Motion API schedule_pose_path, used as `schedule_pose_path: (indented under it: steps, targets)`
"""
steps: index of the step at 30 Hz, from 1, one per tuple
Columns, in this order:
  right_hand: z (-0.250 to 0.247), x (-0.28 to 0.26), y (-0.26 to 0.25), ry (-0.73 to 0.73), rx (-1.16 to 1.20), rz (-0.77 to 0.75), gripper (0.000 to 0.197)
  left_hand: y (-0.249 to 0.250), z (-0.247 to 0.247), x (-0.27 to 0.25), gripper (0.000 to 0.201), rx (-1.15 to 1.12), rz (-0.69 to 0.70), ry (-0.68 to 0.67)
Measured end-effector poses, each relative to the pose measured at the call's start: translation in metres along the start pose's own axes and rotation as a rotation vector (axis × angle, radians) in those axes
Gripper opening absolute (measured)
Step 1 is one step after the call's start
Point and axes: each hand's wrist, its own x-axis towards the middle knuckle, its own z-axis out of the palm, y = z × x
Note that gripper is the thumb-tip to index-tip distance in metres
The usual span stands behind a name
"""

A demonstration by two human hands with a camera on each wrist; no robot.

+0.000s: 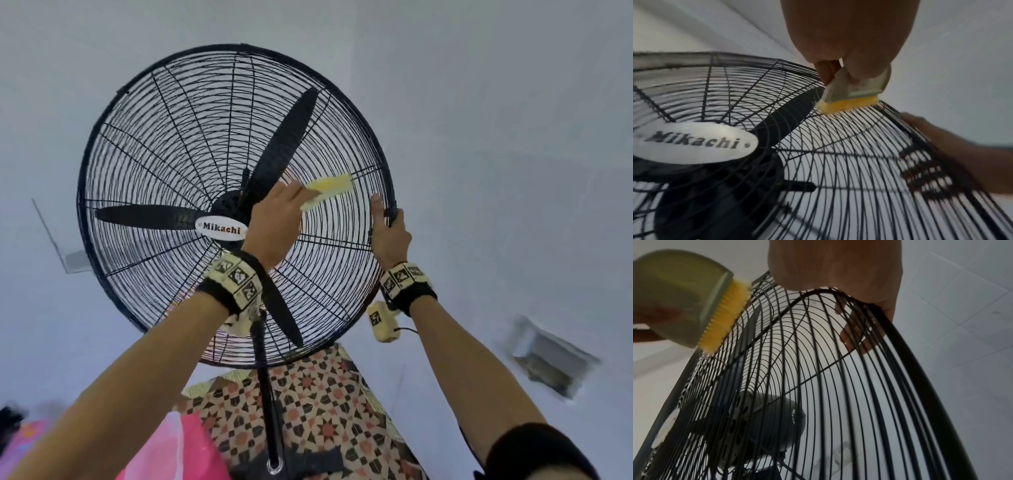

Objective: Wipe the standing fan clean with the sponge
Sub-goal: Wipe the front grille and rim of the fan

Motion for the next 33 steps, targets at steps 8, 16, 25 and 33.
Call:
schedule_pose_path:
  steps: [8,16,25,33]
  targets:
    - [-0.001,-0.007,-0.006,0.024,-0.02,-0.029,0.071,0.004,0.0,-0.027,0.041,-0.036,0.089,-0.091]
    - [-0.001,-0.012,-0.007,0.019,-0.022,-0.016,0.076,0.011,-0.006,-0.036,0.027,-0.045,0.071,-0.147]
    - [-0.006,-0.021,-0.007,-0.006,0.001,0.005,0.073,0.026,-0.031,0.022,0.024,-0.077,-0.088,-0.023]
    - [-0.019,-0.016,-0.014,-0.156,0.007,0.112,0.105,0.027,-0.026,-0.01,0.02,-0.115,0.046,-0.026]
